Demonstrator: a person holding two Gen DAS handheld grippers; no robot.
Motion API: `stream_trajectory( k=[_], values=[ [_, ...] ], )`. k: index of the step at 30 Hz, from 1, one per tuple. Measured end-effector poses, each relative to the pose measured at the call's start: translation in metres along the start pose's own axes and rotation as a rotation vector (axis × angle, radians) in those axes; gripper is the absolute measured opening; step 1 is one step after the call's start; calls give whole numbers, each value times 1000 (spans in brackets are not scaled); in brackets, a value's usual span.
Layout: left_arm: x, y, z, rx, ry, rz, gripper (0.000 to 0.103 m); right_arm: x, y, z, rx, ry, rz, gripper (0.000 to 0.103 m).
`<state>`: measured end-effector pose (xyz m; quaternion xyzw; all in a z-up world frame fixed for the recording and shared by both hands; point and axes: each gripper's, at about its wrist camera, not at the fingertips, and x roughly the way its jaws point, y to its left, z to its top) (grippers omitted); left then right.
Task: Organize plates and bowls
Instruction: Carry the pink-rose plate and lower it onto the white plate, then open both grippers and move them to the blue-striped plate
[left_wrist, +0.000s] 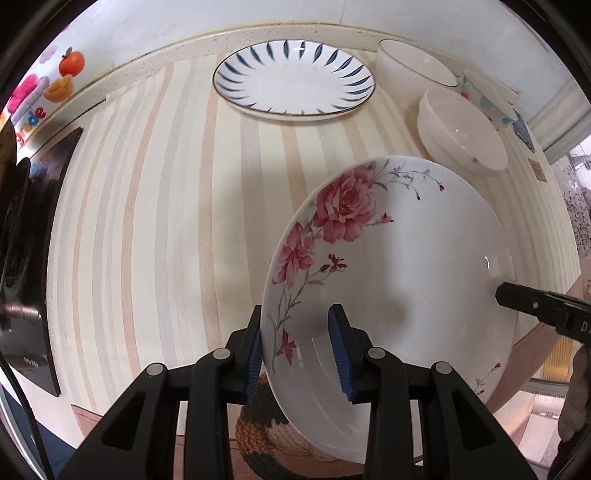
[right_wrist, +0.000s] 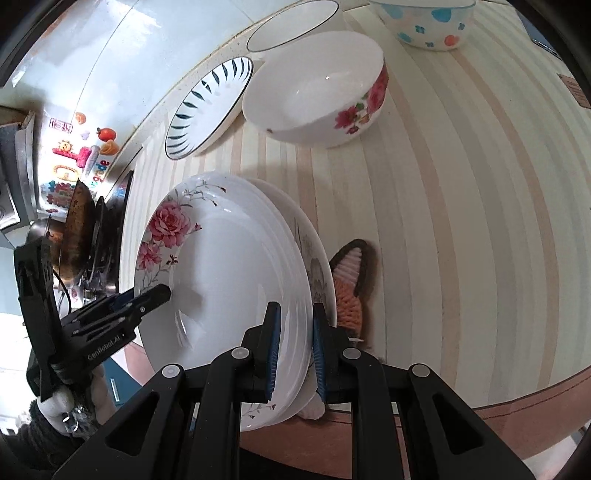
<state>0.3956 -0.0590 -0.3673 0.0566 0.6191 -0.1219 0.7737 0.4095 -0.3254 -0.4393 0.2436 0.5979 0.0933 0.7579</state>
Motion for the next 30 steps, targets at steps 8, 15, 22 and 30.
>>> stream_trajectory(
  k=[8, 15, 22, 30],
  values=[
    [8, -3, -4, -4, 18, 25, 31, 6, 0, 2, -3, 15, 6, 18],
    [14, 1, 2, -20, 29, 20, 31, 8, 4, 6, -9, 35, -17, 18],
    [17, 0, 4, -9, 33, 19, 31, 6, 3, 7, 34, 52, -9, 21],
    [-22, 31, 18, -103, -66, 36, 31, -9, -1, 13, 72, 76, -31, 29]
  ],
)
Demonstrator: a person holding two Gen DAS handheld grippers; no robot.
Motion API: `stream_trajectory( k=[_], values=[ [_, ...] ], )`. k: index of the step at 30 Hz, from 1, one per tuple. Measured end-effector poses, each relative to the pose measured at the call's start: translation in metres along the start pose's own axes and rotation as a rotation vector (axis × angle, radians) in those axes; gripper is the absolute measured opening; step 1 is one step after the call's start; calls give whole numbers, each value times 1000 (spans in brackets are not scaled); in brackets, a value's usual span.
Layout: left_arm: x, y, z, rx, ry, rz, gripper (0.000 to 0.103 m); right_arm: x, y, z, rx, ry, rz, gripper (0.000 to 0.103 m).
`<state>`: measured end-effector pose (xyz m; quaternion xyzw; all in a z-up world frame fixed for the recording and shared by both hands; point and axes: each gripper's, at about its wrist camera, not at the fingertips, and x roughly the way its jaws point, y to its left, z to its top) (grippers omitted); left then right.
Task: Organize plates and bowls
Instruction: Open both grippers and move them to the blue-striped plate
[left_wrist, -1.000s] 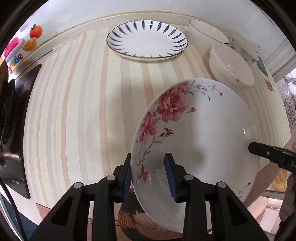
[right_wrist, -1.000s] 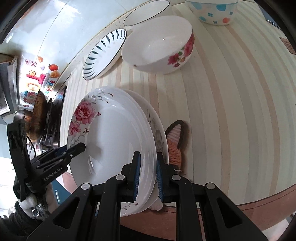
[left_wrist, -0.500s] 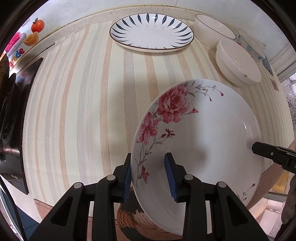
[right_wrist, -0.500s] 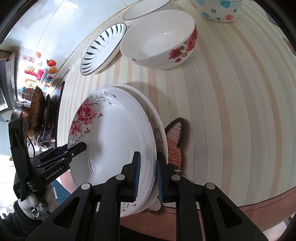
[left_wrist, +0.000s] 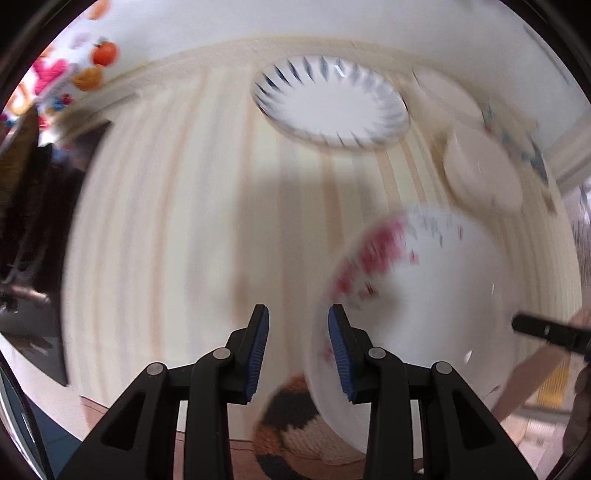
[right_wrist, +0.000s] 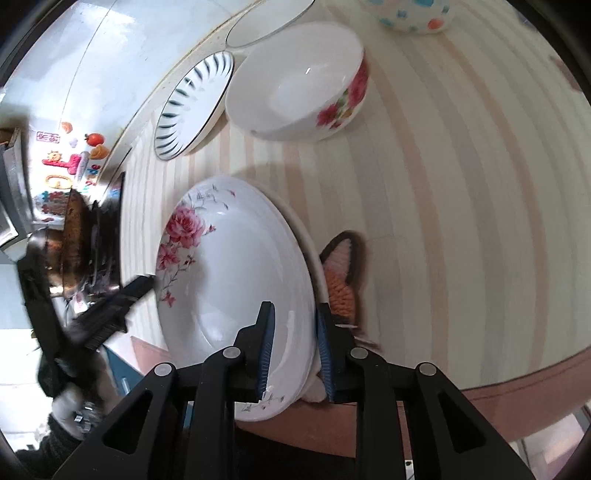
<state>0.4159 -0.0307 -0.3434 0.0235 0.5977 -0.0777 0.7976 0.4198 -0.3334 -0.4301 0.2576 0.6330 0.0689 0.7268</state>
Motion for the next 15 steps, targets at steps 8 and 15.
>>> stream_trajectory(
  k=[8, 15],
  values=[
    [-24, 37, 84, -66, -89, -34, 31, -36, 22, 39, 71, -61, 49, 35],
    [23, 54, 174, -74, -41, -68, 31, -17, 101, 132, 10, -161, 13, 38]
  ],
)
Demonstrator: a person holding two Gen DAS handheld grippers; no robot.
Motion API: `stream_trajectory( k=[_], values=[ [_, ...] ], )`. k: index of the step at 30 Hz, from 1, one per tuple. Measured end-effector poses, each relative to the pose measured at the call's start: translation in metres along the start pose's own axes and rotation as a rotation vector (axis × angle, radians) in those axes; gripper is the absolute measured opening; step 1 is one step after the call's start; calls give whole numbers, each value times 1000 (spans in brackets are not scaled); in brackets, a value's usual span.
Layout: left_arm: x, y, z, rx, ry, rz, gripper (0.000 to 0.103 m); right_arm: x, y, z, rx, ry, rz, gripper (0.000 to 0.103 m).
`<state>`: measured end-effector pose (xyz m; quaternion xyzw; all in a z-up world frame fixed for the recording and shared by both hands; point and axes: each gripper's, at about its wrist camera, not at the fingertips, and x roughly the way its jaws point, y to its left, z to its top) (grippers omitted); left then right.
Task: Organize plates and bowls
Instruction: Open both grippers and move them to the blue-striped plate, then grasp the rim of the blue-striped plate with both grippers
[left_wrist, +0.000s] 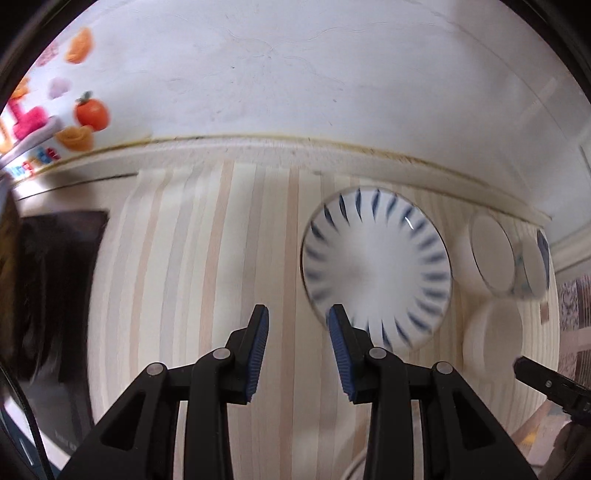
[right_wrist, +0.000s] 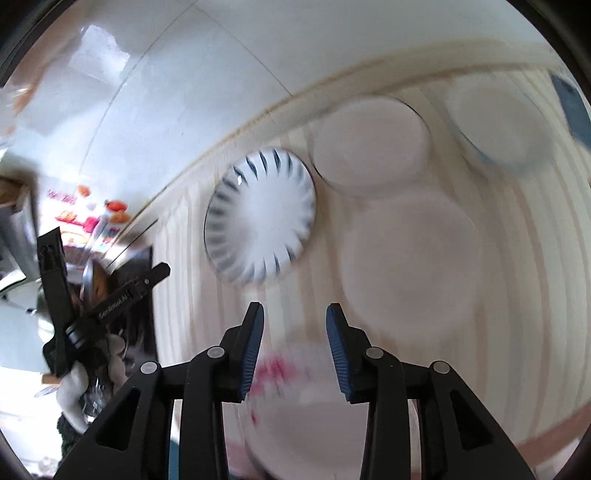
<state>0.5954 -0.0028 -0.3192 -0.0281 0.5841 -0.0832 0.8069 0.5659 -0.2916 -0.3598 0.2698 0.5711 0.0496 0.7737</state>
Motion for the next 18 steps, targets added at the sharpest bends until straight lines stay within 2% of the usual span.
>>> stream_trajectory(
  k=[5, 9, 11, 14, 18],
  values=[
    [47, 3, 35, 32, 70, -2, 31, 57, 23, 51, 12, 25, -105, 38],
    [89, 2, 45, 65, 141, 8, 33, 94, 26, 64, -26, 54, -216, 38],
    [101, 0, 46, 74, 157, -26, 34, 107, 22, 66, -17, 71, -233, 38],
    [106, -8, 49, 106, 141, -42, 32, 117, 23, 69, -27, 57, -278, 25],
    [106, -19, 48, 154, 120, -46, 27, 125, 28, 71, -42, 54, -314, 19]
  ],
)
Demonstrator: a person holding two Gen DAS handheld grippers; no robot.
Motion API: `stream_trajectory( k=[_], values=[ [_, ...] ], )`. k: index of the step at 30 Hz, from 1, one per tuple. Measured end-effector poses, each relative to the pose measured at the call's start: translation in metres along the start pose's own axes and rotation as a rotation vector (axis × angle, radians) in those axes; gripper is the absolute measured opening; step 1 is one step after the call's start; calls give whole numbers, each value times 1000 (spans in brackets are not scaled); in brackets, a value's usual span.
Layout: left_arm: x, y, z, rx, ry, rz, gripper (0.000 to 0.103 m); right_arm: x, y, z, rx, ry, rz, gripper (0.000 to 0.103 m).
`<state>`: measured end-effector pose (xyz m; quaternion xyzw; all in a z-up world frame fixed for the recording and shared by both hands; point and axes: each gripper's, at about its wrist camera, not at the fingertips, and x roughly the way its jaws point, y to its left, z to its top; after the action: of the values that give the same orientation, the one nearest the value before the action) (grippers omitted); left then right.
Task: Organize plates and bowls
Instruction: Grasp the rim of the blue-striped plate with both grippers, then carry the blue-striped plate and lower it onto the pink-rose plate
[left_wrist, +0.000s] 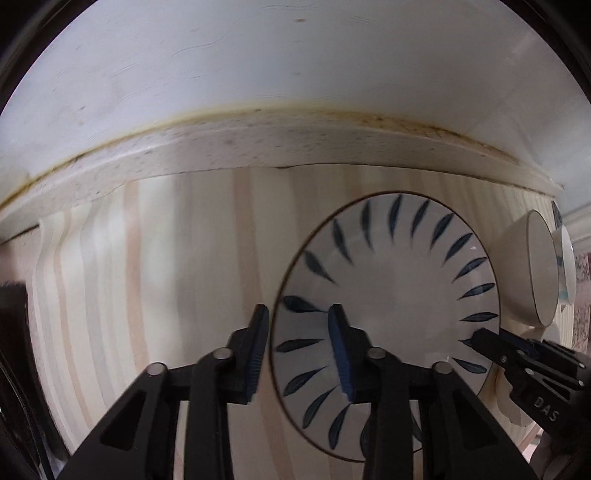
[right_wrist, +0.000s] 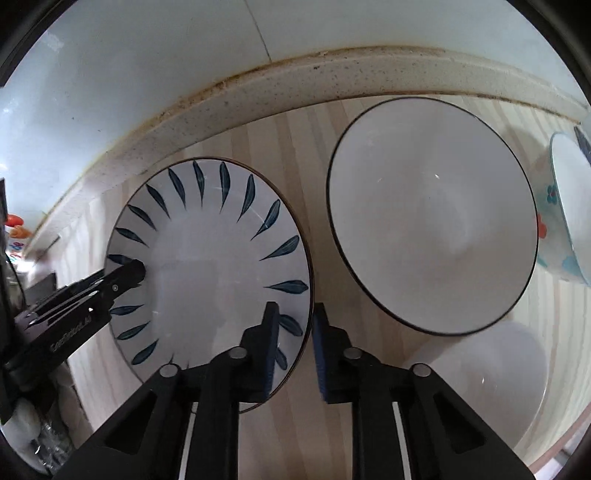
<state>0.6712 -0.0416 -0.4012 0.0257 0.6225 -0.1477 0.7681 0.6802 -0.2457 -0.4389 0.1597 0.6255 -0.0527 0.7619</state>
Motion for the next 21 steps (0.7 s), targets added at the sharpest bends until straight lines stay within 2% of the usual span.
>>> stream_trajectory(
  k=[3, 7, 14, 21],
  values=[
    [-3, -3, -4, 8, -20, 20, 27, -1, 1, 0, -9, -8, -3, 16],
    [-13, -1, -16, -21, -25, 20, 26, -8, -3, 1, 2, -1, 47, 14],
    [-60, -3, -41, -50, -90, 26, 25, -38, 4, -9, -76, -21, 68, 14],
    [-120, -17, -87, -64, -149, 24, 25, -91, -3, -52, -137, -45, 140, 14]
  ],
)
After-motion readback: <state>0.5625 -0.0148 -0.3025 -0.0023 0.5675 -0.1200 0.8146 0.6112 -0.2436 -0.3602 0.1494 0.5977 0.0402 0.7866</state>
